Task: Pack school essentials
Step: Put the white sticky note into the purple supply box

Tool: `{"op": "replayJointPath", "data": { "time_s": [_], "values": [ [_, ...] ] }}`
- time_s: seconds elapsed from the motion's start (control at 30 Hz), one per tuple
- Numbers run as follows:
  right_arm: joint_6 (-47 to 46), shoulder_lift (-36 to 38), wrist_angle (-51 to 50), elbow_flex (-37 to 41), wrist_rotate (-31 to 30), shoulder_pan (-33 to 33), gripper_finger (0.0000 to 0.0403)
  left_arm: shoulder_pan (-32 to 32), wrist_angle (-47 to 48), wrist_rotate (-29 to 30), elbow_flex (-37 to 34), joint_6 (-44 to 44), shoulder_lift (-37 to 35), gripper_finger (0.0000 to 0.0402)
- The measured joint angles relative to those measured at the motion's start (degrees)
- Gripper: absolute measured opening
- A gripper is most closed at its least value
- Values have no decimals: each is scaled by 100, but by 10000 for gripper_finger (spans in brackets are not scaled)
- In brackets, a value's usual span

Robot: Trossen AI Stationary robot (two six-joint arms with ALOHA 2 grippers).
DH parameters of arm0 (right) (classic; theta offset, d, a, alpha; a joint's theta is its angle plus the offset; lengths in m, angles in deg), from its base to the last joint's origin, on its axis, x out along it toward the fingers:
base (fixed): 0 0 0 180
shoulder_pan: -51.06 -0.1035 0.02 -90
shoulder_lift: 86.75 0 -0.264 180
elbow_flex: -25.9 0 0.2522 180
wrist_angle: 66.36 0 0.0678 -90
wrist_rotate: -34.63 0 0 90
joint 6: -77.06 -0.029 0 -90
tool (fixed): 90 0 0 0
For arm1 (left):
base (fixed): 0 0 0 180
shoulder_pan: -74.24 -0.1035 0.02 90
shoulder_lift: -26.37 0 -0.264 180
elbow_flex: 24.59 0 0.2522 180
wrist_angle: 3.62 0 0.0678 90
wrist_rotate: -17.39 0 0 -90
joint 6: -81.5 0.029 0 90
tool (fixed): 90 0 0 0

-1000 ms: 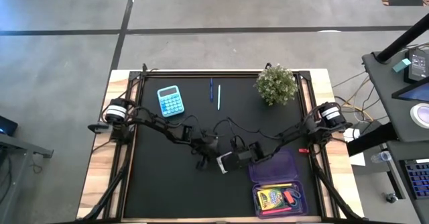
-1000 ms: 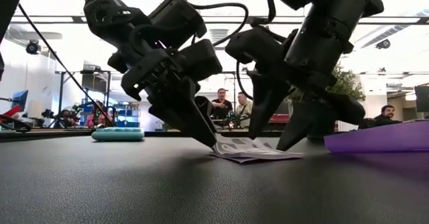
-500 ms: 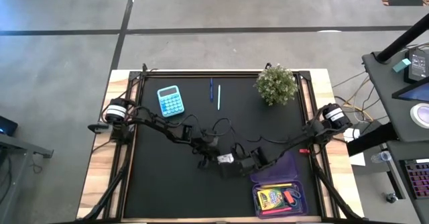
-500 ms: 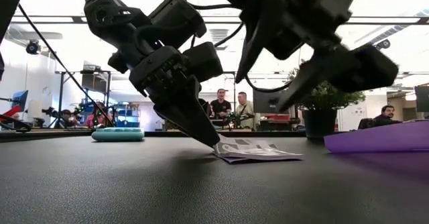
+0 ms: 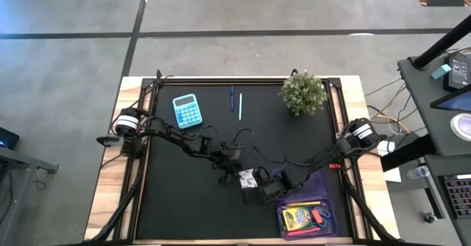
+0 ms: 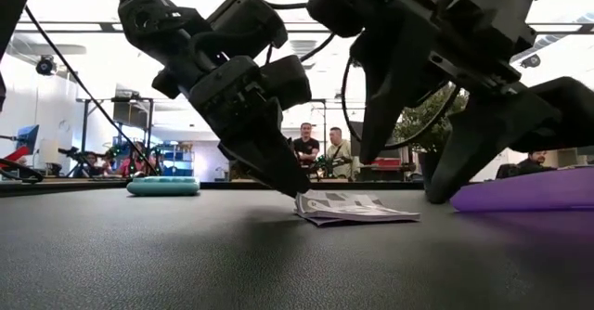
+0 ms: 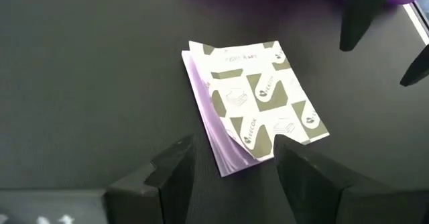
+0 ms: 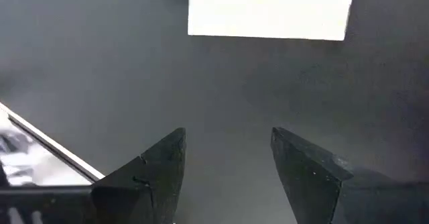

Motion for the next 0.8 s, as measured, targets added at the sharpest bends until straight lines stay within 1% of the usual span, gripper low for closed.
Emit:
{"op": "replayJointPath", "data": {
  "time_s": [0.17,0.23,0.33,0.43,0.67,0.8],
  "values": [
    [-759,-2,-5,0,-51,-27,208,0,4,0,0,-1,0,185],
    [-869,-2,-167,0,-228,-39,208,0,3,91,0,1,2,185],
    [-877,-2,-549,0,-485,27,208,0,-57,401,4,6,86,185],
    [-826,-16,-779,9,-559,181,208,0,-166,444,13,15,188,185],
    [-10,-200,-796,0,-455,454,208,13,-116,452,17,30,195,185],
    [747,-227,-774,-4,-257,495,208,13,-84,448,18,252,195,185]
  ]
}}
